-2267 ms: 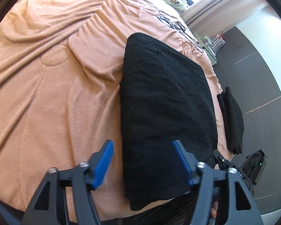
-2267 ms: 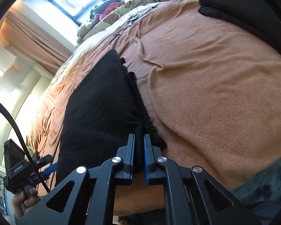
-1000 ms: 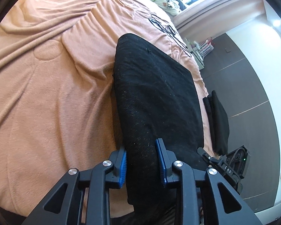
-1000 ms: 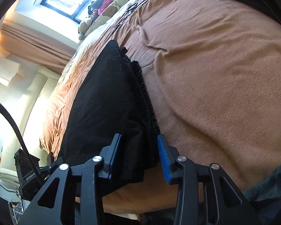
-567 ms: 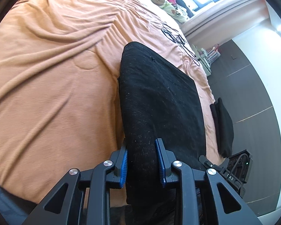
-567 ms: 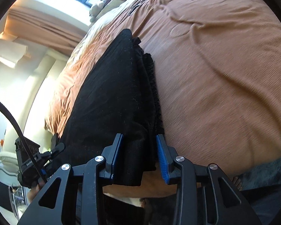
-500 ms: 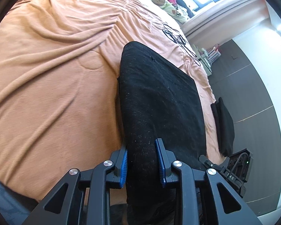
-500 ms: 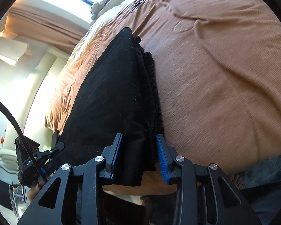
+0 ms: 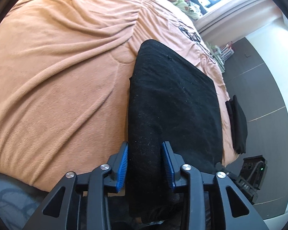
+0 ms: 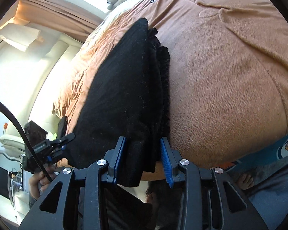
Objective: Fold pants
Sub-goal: 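Close the left tool on the folded pants edge, then close the right tool on the pants edge while the left tool keeps its grip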
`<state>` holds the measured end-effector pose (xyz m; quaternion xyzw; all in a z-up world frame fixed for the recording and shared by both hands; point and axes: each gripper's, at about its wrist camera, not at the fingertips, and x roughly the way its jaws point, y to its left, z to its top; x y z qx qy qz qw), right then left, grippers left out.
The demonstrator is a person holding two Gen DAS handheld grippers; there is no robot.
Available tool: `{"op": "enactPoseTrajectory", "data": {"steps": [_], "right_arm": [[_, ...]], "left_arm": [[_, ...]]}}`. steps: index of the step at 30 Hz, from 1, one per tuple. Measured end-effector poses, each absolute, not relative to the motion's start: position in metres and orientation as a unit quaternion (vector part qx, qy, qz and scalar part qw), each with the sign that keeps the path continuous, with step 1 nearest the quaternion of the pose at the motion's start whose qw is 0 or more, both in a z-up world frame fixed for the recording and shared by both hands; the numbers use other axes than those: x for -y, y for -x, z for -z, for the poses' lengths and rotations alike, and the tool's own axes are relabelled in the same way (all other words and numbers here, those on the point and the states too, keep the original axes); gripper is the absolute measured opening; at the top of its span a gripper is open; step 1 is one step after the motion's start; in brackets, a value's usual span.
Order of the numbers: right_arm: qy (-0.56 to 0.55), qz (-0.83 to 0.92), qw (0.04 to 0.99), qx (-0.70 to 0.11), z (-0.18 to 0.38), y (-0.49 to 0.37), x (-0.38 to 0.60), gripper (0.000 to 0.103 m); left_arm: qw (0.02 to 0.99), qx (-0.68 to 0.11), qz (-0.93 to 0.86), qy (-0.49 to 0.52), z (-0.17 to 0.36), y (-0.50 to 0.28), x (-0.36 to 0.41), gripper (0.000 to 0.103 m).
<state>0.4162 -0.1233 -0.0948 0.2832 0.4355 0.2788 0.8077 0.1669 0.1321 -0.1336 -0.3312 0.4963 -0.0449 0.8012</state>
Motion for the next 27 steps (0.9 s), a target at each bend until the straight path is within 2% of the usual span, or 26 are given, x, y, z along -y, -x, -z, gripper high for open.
{"op": "enactPoseTrajectory", "data": {"steps": [1,5,15,27], "right_arm": [[-0.291,-0.279,0.804,-0.436,0.095,-0.42,0.126,0.039],[-0.314,-0.299,0.798,-0.419,0.093,-0.434,0.136,0.065],[-0.352,-0.305,0.771,-0.435,0.106,-0.503,0.129,0.065],[-0.363,-0.313,0.742,-0.469,0.117,-0.547,0.117,0.065]], "left_arm": [[0.799,-0.499,0.046,0.333,0.135,-0.168,-0.134,0.04],[0.801,-0.502,0.048,0.323,0.135,-0.172,-0.137,0.042],[0.799,-0.499,0.053,0.331,0.137,-0.201,-0.149,0.045],[0.792,-0.507,0.068,0.333,0.146,-0.234,-0.154,0.045]]}}
